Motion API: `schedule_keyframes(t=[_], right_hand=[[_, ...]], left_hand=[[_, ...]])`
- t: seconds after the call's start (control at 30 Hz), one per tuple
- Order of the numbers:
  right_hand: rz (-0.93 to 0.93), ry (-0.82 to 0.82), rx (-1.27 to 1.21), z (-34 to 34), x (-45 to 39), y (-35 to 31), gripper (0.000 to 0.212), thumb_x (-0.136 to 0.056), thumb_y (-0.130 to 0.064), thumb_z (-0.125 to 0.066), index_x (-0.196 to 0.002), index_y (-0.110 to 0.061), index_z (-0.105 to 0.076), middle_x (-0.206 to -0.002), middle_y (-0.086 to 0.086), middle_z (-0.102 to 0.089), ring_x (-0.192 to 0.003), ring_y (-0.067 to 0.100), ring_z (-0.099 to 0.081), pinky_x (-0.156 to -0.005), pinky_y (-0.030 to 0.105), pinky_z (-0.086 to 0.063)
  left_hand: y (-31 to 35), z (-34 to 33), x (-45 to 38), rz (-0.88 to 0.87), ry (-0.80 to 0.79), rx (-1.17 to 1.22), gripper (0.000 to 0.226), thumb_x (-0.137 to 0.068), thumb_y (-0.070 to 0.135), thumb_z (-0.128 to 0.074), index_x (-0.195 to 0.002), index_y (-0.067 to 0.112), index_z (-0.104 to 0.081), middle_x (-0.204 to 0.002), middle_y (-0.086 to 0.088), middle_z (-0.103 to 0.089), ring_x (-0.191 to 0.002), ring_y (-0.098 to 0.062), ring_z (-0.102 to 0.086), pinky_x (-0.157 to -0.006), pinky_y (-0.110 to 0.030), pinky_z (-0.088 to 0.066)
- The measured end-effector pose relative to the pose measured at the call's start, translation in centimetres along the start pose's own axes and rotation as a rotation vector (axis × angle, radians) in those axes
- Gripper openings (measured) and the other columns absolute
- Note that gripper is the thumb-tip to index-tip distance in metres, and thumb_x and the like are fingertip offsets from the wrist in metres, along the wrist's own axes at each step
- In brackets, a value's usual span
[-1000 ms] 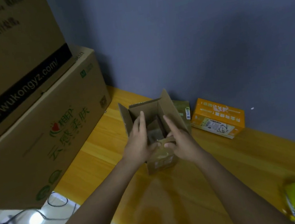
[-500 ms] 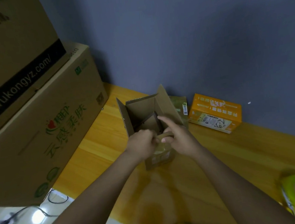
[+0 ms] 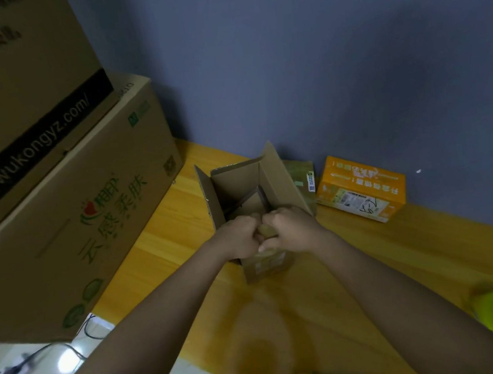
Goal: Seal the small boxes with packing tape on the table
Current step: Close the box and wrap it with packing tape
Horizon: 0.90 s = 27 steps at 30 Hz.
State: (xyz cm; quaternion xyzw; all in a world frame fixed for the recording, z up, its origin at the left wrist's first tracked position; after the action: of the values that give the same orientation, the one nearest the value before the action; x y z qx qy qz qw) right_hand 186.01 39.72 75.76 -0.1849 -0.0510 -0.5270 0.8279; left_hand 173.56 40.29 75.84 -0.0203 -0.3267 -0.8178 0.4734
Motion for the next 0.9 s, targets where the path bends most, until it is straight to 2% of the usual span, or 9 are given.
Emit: schedule_keyframes(t=[0.2,0.3,0.33,0.4,0.47,0.53,0.6,0.77,0.9], right_hand=[[0.045,-0.037,0.116,-0.7,0.2,0.7,0.063,-0.078,-0.056,-0.069,-0.117,-0.013,-0.046,-0.119,0.003,-0.051,-0.115,0.020,-0.042,-0.090,0.031,-0.033],[0.048,-0.065,0.122,-0.8,0.2,0.8,0.062,-0.078,-0.054,-0.069,-0.118,-0.013,-0.044,-0.120,0.004,-0.047,-0.117,0.021,-0.040,-0.092,0.034,-0.034],[0.049,-0.086,0.115,-0.9,0.1,0.7,0.061,-0.079,-0.051,-0.070,-0.117,-0.013,-0.043,-0.120,0.004,-0.046,-0.117,0.021,-0.040,-0.092,0.034,-0.034],[0.050,-0.115,0.094,-0.7,-0.1,0.6,0.056,-0.080,-0.042,-0.072,-0.116,-0.013,-0.042,-0.120,0.004,-0.044,-0.117,0.022,-0.038,-0.091,0.033,-0.031],[0.057,-0.140,0.083,-0.3,-0.3,0.5,0.056,-0.079,-0.036,-0.074,-0.118,-0.012,-0.041,-0.122,0.005,-0.043,-0.118,0.022,-0.036,-0.092,0.032,-0.030],[0.065,-0.169,0.077,0.0,-0.6,0.4,0.062,-0.077,-0.037,-0.077,-0.121,-0.012,-0.041,-0.124,0.005,-0.044,-0.119,0.022,-0.035,-0.094,0.033,-0.031],[0.056,-0.183,0.055,0.0,-0.8,0.5,0.064,-0.075,-0.037,-0.078,-0.122,-0.012,-0.043,-0.124,0.005,-0.045,-0.119,0.022,-0.035,-0.091,0.032,-0.032],[0.047,-0.180,-0.015,-0.1,-0.6,1.0,0.048,-0.080,-0.034,-0.075,-0.113,-0.014,-0.045,-0.106,-0.001,-0.040,-0.113,0.020,-0.036,-0.084,0.033,-0.036],[0.030,-0.203,-0.057,0.0,-0.3,0.8,0.035,-0.090,-0.028,-0.065,-0.115,-0.016,-0.045,-0.103,-0.002,-0.040,-0.113,0.020,-0.039,-0.080,0.034,-0.036]], left_hand=[[0.3,-0.1,0.0,-0.030,-0.003,0.028,0.008,-0.097,0.016,-0.048,-0.101,0.010,-0.046,-0.080,-0.001,-0.045,-0.072,-0.019,-0.046,-0.063,-0.035,-0.037],[0.1,-0.3,-0.3,0.008,-0.028,0.068,0.014,-0.101,0.023,-0.044,-0.105,0.010,-0.045,-0.080,-0.001,-0.046,-0.072,-0.019,-0.047,-0.062,-0.033,-0.035],[-0.1,-0.5,-0.3,0.023,-0.053,0.104,0.021,-0.100,0.030,-0.046,-0.109,0.010,-0.045,-0.087,-0.003,-0.050,-0.079,-0.021,-0.051,-0.065,-0.034,-0.038],[-0.2,-0.9,-0.5,0.043,-0.103,0.147,0.051,-0.090,0.043,-0.061,-0.124,0.010,-0.041,-0.109,-0.006,-0.054,-0.092,-0.020,-0.053,-0.070,-0.030,-0.042],[-0.3,-1.5,-0.6,0.065,-0.082,0.053,0.069,-0.075,0.042,-0.078,-0.125,0.010,-0.043,-0.113,-0.005,-0.056,-0.093,-0.017,-0.052,-0.070,-0.030,-0.045],[-0.4,-1.6,-0.8,0.092,-0.032,-0.050,0.055,-0.071,0.040,-0.081,-0.109,0.011,-0.053,-0.098,-0.006,-0.060,-0.088,-0.021,-0.057,-0.069,-0.036,-0.050],[-0.4,-1.5,-0.9,0.104,-0.040,-0.043,0.043,-0.073,0.039,-0.080,-0.094,0.009,-0.057,-0.085,-0.007,-0.059,-0.083,-0.025,-0.059,-0.066,-0.038,-0.048],[-0.6,-0.9,-0.5,0.062,-0.126,0.103,0.028,-0.084,0.023,-0.071,-0.104,0.006,-0.060,-0.096,-0.012,-0.062,-0.087,-0.024,-0.058,-0.072,-0.036,-0.046],[-1.1,-0.4,-0.6,0.078,-0.185,0.108,0.020,-0.088,0.022,-0.067,-0.095,0.006,-0.059,-0.085,-0.009,-0.056,-0.077,-0.022,-0.054,-0.067,-0.035,-0.041]])
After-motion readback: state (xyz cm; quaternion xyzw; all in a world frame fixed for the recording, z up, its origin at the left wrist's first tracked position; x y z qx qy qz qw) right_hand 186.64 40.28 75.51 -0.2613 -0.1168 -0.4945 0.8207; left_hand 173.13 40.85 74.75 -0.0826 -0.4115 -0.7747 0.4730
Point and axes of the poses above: each hand's wrist, its own x-axis away from the middle knuckle, its own z-axis out of the back of the hand, y = z × x, the point moved 3 cm from there along -x, towards the middle knuckle
